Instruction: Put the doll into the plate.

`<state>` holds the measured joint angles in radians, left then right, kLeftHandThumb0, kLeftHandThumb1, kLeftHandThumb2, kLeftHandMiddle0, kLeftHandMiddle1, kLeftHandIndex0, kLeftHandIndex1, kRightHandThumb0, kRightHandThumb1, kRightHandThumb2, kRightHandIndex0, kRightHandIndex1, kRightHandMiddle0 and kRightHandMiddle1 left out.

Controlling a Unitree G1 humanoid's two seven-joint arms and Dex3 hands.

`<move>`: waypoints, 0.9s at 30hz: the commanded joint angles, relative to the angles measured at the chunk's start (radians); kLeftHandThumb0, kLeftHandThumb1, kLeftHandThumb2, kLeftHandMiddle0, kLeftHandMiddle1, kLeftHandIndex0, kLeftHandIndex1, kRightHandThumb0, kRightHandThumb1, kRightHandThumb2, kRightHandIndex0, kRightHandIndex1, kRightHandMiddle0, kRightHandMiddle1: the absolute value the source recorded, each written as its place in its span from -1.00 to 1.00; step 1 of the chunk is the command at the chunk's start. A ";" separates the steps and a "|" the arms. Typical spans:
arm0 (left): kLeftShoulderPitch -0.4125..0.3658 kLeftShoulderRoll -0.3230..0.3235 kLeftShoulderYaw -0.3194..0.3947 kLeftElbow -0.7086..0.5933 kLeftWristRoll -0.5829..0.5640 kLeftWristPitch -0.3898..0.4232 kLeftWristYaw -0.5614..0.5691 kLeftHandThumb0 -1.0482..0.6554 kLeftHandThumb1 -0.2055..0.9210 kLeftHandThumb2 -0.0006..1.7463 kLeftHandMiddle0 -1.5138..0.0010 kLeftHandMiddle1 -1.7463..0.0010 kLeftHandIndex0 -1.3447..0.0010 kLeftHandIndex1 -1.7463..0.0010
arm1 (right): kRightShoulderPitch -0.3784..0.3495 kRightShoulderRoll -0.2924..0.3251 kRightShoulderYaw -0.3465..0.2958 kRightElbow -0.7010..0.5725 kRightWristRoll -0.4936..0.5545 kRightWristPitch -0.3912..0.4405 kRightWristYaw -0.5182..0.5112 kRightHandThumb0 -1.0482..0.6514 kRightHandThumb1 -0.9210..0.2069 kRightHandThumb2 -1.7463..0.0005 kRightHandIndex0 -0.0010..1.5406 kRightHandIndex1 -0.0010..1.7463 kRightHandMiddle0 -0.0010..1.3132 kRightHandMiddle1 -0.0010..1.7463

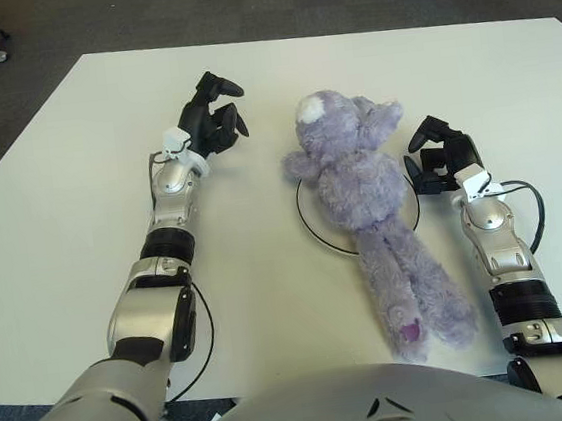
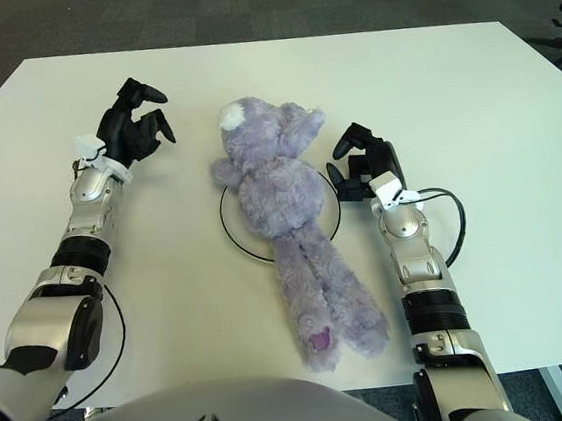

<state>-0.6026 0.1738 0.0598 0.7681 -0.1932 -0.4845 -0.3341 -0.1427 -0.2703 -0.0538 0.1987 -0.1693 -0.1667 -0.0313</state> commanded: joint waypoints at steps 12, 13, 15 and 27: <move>0.046 -0.037 0.057 0.037 0.007 0.049 0.047 -0.24 0.39 0.13 -0.44 -1.00 0.39 -1.00 | 0.040 -0.004 0.000 0.047 0.000 0.035 0.019 -0.33 0.06 -0.49 0.59 1.00 -0.07 1.00; 0.046 -0.040 0.061 0.038 0.010 0.053 0.057 -0.25 0.37 0.14 -0.46 -1.00 0.38 -1.00 | 0.040 -0.005 -0.001 0.049 0.001 0.034 0.020 -0.33 0.06 -0.49 0.59 1.00 -0.07 1.00; 0.048 -0.046 0.063 0.034 0.018 0.064 0.080 -0.25 0.36 0.16 -0.48 -1.00 0.36 -1.00 | 0.040 -0.008 -0.003 0.050 0.002 0.032 0.023 -0.33 0.06 -0.49 0.59 1.00 -0.07 1.00; 0.109 -0.080 0.043 -0.079 0.097 0.145 0.216 -0.26 0.28 0.22 -0.59 -1.00 0.32 -1.00 | 0.046 -0.018 -0.014 0.061 0.018 0.020 0.039 -0.33 0.06 -0.49 0.60 1.00 -0.07 1.00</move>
<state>-0.5121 0.1019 0.1068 0.7239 -0.1089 -0.3691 -0.1452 -0.1408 -0.2845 -0.0678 0.2163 -0.1525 -0.1813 -0.0108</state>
